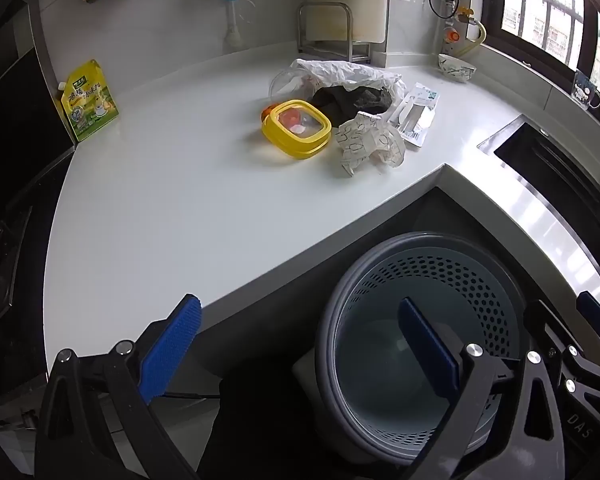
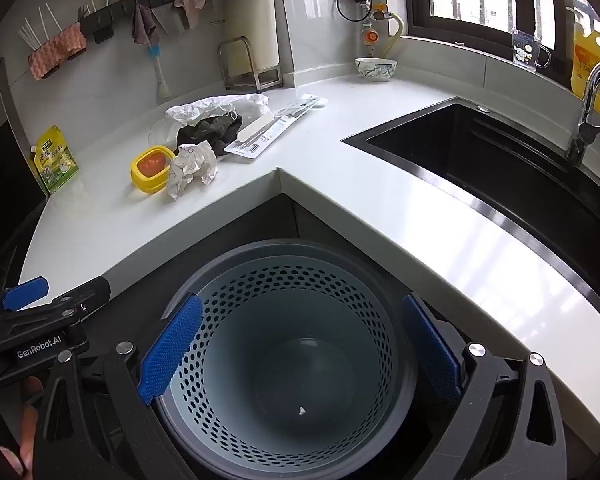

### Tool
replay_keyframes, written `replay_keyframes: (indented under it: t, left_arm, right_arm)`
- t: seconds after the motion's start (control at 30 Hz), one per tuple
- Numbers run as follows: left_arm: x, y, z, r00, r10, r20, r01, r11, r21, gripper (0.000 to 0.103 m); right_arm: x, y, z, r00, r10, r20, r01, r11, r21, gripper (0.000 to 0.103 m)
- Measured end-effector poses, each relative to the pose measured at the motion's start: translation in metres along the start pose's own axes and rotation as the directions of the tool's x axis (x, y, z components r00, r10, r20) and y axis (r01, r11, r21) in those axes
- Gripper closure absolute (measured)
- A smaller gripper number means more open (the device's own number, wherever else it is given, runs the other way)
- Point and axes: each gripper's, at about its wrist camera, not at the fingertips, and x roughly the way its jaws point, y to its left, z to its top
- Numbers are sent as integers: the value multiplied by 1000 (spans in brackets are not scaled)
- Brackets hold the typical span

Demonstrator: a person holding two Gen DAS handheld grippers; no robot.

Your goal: Collect trash

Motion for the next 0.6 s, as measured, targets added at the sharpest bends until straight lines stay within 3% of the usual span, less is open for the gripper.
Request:
replay_keyframes:
  t: [0.6]
  left_arm:
    - [-2,-2,1,1000,-1,5,1,1000,5,6]
  right_arm:
    - [0,-3,0,1000,17,1,-17,1000,13,8]
